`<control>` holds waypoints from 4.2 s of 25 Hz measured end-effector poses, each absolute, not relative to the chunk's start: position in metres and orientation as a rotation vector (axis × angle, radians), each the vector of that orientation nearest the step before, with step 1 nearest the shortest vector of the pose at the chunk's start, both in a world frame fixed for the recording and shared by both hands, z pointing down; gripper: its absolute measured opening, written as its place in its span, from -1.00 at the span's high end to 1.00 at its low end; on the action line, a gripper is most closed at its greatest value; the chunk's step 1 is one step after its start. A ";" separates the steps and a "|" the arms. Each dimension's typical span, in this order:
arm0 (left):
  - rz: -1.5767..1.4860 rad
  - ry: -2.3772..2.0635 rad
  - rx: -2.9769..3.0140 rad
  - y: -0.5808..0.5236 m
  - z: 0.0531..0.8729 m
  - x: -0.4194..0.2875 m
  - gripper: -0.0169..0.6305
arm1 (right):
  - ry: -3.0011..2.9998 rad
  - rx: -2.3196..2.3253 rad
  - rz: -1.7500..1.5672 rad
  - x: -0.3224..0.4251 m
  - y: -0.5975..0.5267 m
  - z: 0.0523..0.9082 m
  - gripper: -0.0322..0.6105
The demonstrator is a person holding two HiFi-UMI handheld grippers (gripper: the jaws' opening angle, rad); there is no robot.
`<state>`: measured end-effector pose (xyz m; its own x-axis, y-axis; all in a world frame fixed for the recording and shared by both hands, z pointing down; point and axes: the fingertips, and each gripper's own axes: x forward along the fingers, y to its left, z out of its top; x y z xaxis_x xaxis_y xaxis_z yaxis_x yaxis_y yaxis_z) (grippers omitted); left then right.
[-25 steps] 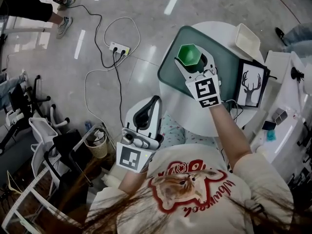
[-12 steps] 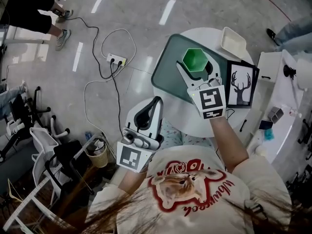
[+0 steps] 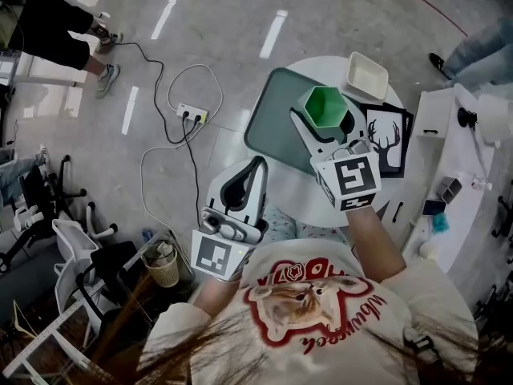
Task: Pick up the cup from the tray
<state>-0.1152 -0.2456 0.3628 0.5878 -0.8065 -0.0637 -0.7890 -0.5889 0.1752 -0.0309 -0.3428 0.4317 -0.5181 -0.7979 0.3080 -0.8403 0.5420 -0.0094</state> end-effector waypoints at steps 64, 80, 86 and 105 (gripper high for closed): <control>-0.167 -1.543 2.898 0.038 0.293 -0.098 0.91 | -2.718 1.252 -0.084 -0.011 -0.024 0.278 -0.05; -0.248 -1.457 2.986 0.164 0.271 -0.046 0.91 | -2.724 1.342 -0.139 0.037 0.115 0.252 -0.05; -0.257 -1.512 2.965 0.215 0.265 -0.012 0.91 | -2.761 1.286 -0.146 0.063 0.164 0.247 -0.05; -0.265 -1.506 2.969 0.320 0.251 0.052 0.91 | -2.719 1.323 -0.086 0.130 0.265 0.248 -0.05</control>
<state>0.0516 0.3204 0.2509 0.5846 -0.7784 -0.2287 -0.8097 -0.5775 -0.1042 0.1299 0.2652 0.2482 -0.6117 -0.7871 0.0798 -0.7805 0.6168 0.1019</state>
